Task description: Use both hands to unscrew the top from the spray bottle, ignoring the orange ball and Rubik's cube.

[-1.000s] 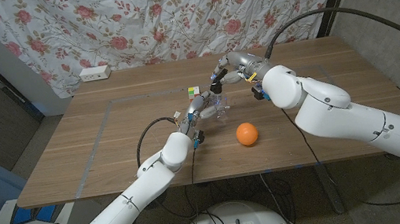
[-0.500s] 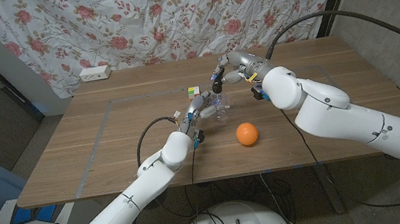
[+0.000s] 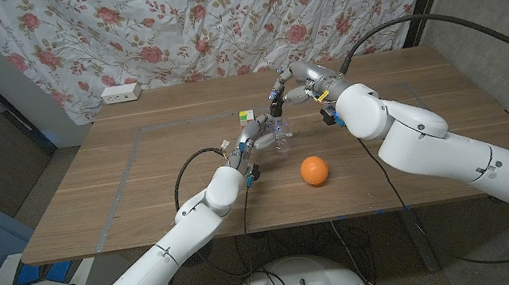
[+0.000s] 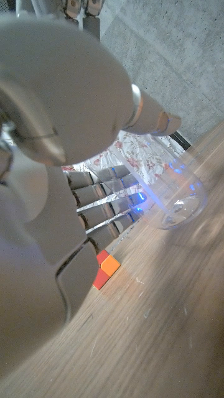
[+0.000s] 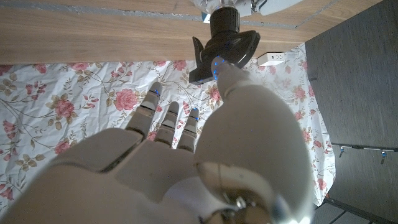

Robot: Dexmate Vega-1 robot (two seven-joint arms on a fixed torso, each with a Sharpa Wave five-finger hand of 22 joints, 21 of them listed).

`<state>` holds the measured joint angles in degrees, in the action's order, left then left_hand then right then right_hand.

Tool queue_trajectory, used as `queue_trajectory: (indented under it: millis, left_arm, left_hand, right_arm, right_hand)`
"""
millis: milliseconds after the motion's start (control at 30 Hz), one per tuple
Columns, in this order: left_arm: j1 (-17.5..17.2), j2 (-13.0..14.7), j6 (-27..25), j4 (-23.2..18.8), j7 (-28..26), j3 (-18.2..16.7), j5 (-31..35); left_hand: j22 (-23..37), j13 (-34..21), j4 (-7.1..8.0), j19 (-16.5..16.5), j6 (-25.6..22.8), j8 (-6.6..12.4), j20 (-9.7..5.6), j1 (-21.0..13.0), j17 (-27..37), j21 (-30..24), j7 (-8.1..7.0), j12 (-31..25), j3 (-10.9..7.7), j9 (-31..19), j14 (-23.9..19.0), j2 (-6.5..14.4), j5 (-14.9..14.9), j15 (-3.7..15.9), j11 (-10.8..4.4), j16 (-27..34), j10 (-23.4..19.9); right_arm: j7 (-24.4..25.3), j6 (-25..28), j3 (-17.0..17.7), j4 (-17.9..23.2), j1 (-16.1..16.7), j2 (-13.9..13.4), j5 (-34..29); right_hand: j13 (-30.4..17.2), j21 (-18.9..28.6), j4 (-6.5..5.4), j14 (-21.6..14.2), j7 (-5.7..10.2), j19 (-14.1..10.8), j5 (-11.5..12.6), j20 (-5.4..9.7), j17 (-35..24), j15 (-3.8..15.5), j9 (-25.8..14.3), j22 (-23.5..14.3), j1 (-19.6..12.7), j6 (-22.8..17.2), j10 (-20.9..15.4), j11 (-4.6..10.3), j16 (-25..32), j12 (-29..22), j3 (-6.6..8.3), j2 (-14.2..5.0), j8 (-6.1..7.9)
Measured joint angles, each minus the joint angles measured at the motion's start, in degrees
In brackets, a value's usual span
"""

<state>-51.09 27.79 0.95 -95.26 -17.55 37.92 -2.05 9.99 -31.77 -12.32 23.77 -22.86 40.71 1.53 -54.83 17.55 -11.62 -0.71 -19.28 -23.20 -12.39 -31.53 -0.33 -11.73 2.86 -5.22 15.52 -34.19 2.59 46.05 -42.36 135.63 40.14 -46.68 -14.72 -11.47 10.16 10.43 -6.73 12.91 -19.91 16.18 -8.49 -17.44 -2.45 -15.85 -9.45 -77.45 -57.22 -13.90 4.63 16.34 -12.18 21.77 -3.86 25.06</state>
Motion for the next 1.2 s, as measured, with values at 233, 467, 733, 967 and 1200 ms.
queue_trajectory:
  millis: [233, 467, 733, 967, 1200]
  left_arm:
    - [0.1, -0.1, 0.3, 0.2, -0.1, 0.0, 0.0]
    - [0.1, -0.1, 0.7, 0.3, -0.4, -0.2, 0.0]
    - [0.3, -0.4, 1.2, 0.8, -1.0, -0.4, 0.3]
    - [0.5, -0.8, 1.6, 1.3, -1.7, -0.5, 0.8]
    - [0.5, -1.3, 1.9, 1.6, -3.1, -0.6, 1.6]
  left_hand:
    - [0.0, 0.0, 0.00, 0.0, 0.0, 0.00, 0.00, 0.0, 0.0, 0.0, 0.00, 0.0, 0.00, 0.0, 0.0, 0.0, 0.0, 0.00, 0.00, 0.0, 0.0]
    - [0.0, 0.0, -0.24, 0.0, 0.0, -0.02, 0.00, 0.0, 0.1, 0.0, 0.00, 0.1, -0.24, 0.0, 0.0, 0.0, 0.0, 0.00, 0.10, 0.0, -0.1]
    - [0.0, 0.1, -0.24, 0.0, 0.0, -0.07, 0.00, 0.0, 0.2, 0.0, 0.00, -0.2, -0.24, 0.0, 0.0, 0.0, 0.0, 0.00, 0.12, 0.0, -0.1]
    - [0.0, -0.2, -0.24, 0.0, -0.3, -0.19, 0.00, 0.0, 0.2, 0.0, 0.32, -0.2, -0.24, 0.0, -0.3, 0.0, 0.0, 0.32, 0.43, 0.0, -0.4]
    - [0.0, -0.2, -0.24, 0.0, -0.3, -0.19, 0.00, 0.0, 0.1, 0.0, 0.32, -0.2, -0.24, 0.0, -0.5, 0.0, 0.0, 0.12, 0.42, 0.0, -0.4]
  right_arm:
    - [0.3, -1.0, 1.2, 0.1, 0.5, -0.3, 0.2]
    - [0.3, -0.8, 2.3, 0.9, 0.7, -0.9, 0.4]
    - [-0.2, -0.2, 3.6, 1.3, 0.9, -1.8, 1.2]
    - [-1.1, -1.0, 4.6, 1.3, 0.9, -3.2, 2.3]
    - [-2.3, -2.6, 5.4, 0.8, 0.5, -4.8, 2.8]
  right_hand:
    - [0.0, 0.0, -0.36, 0.5, -0.27, 0.0, 0.0, 0.00, -0.3, -0.32, 0.6, 0.0, 0.0, 1.2, 0.2, -0.25, 0.0, 0.2, -0.36, 0.01, -0.86]
    - [0.0, 0.7, -1.83, 0.4, -0.11, -1.1, 0.0, -1.04, -0.5, -1.27, 2.0, 0.0, 3.1, 4.9, 1.0, -1.04, 0.0, 0.5, -2.19, 1.80, -3.23]
    - [0.0, 0.7, -4.30, 0.3, -0.56, -2.1, -1.1, -2.07, -0.5, -3.33, 2.8, 0.0, 11.0, 8.6, 2.2, -2.73, 0.0, 0.8, -5.32, 2.82, -5.46]
    - [0.0, 0.7, -6.55, 1.1, -1.91, -2.0, -2.4, -2.02, -0.4, -4.66, 3.0, 0.0, 20.0, 14.8, 4.0, -5.03, -1.0, 1.0, -8.47, 3.33, -8.43]
    - [0.0, 0.7, -8.24, 1.4, -4.41, -0.9, -3.3, -2.78, -0.1, -5.76, 2.9, 0.0, 26.4, 17.3, 4.8, -6.50, -1.3, 1.2, -10.72, 4.41, -9.60]
